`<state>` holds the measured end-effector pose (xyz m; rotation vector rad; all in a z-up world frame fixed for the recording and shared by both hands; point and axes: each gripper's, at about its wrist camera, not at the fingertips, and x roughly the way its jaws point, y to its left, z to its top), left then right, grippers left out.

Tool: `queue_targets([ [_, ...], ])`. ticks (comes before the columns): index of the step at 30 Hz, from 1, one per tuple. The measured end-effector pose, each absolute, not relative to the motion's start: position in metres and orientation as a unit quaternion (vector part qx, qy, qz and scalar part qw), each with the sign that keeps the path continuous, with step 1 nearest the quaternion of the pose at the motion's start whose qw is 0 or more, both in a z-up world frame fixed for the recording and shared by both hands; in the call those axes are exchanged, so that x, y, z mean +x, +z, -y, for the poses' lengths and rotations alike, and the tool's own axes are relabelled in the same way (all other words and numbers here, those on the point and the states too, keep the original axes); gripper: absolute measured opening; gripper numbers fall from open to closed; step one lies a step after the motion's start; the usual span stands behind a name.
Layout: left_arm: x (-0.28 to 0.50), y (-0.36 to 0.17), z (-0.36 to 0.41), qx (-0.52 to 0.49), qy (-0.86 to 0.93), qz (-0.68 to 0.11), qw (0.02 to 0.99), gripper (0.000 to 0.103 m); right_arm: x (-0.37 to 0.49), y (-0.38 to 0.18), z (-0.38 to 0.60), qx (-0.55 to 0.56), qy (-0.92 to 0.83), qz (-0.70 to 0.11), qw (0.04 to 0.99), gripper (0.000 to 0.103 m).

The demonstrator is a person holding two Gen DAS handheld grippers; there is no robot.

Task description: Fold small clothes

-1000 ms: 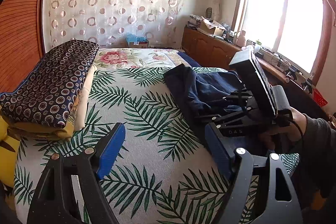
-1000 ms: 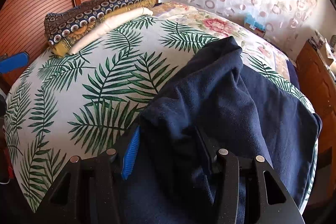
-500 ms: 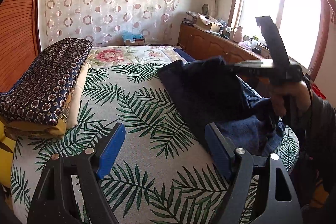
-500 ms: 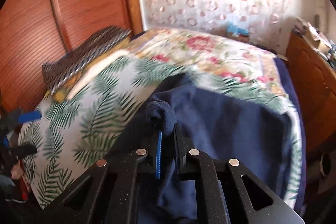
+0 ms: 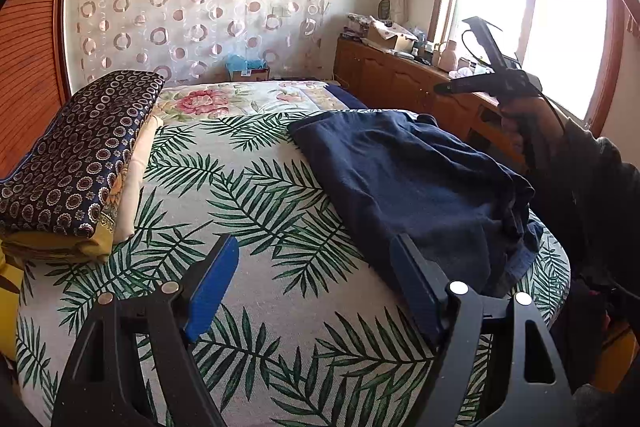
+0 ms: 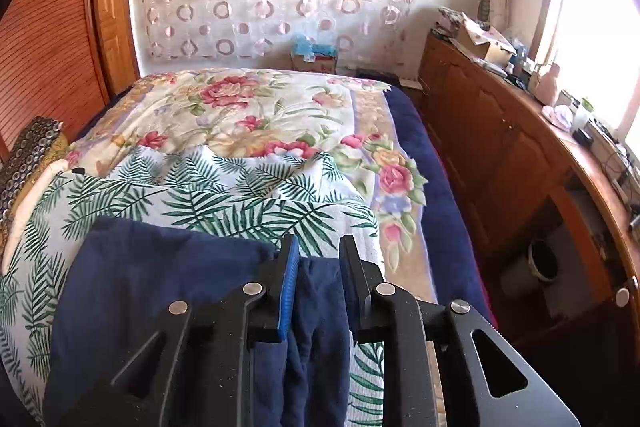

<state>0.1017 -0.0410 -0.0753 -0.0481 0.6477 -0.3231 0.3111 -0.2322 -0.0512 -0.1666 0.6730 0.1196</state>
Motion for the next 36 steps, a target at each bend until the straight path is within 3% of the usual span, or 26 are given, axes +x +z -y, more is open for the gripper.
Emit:
queue_targets([
  [4,0.102,-0.077,0.046,-0.02,-0.162,-0.32,0.933,0.079,0.288,-0.056,0.227,-0.09,0.087,-0.33,0.936,0.023],
  [10,0.103,-0.078,0.054,-0.017,-0.169,-0.323,0.931,0.079,0.264,-0.061,0.243,-0.106,0.122,-0.347,0.924,0.037],
  [27,0.104,-0.086,0.064,-0.008,-0.173,-0.336,0.926,0.079,0.339,-0.079,0.265,-0.053,0.143,-0.421,0.894,0.037],
  [32,0.104,-0.088,0.062,-0.011,-0.173,-0.338,0.925,0.079,0.342,-0.077,0.264,-0.046,0.162,-0.427,0.889,0.041],
  [33,0.105,-0.088,0.062,-0.011,-0.173,-0.338,0.925,0.079,0.341,-0.077,0.262,-0.05,0.165,-0.425,0.889,0.041],
  [36,0.104,-0.09,0.063,-0.011,-0.174,-0.339,0.924,0.079,0.336,-0.076,0.261,-0.064,0.165,-0.414,0.893,0.019],
])
